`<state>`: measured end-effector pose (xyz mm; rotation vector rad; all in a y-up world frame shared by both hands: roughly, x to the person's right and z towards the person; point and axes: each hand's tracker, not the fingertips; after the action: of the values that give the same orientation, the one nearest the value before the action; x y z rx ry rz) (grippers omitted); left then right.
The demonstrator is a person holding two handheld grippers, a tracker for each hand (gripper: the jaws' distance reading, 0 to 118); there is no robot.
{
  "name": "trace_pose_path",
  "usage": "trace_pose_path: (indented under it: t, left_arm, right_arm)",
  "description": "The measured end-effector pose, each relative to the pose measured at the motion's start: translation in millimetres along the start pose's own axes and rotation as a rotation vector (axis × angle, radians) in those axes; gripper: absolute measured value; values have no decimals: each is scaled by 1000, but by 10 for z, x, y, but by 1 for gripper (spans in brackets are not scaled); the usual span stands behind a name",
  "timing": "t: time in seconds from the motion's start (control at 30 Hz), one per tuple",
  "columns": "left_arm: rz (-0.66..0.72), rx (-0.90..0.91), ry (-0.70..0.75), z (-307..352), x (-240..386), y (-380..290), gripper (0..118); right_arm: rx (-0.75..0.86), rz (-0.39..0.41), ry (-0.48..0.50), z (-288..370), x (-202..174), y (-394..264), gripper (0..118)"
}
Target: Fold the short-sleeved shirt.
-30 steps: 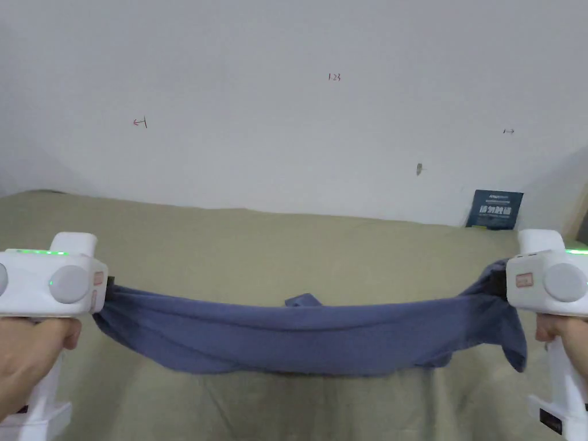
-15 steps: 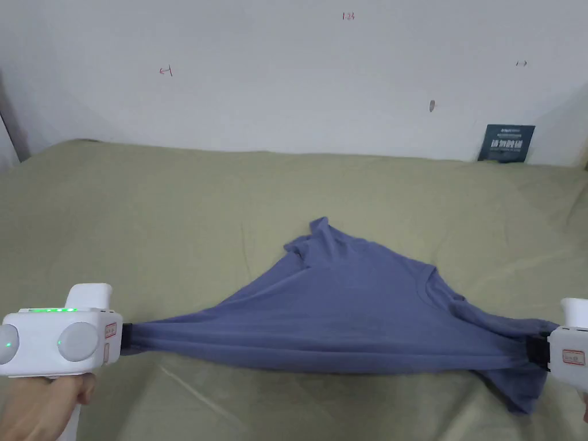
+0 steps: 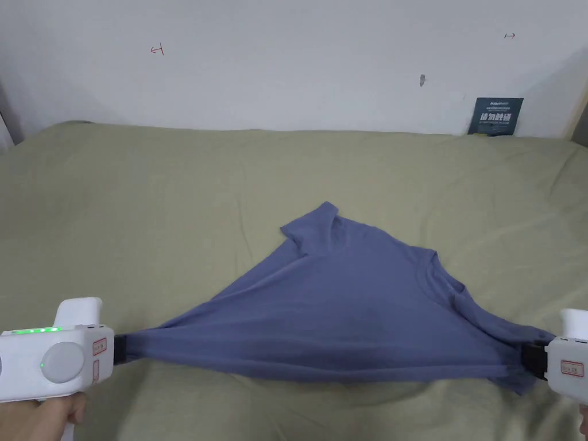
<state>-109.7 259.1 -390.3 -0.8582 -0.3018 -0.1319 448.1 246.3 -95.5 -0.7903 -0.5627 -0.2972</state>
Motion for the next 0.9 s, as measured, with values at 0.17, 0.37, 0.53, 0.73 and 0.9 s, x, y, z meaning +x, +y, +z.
trace_pose_path:
  t: [0.17,0.37,0.53,0.73,0.9]
  left_arm:
    - [34,-19,-21,-82,-56,-53,117]
    - [49,56,-56,178,-34,-70,115]
    - [28,175,-50,473,-4,-189,0]
    - [76,114,-46,575,-262,-361,0]
    - [93,51,-43,403,-516,-372,0]
  right_arm:
    - [74,-10,-42,91,-11,-53,118]
    - [71,121,-11,292,-395,-104,117]
    - [199,102,57,466,-744,-199,1]
    - [178,150,149,537,-1009,-204,1]
    - [168,170,178,581,-1256,-250,1]
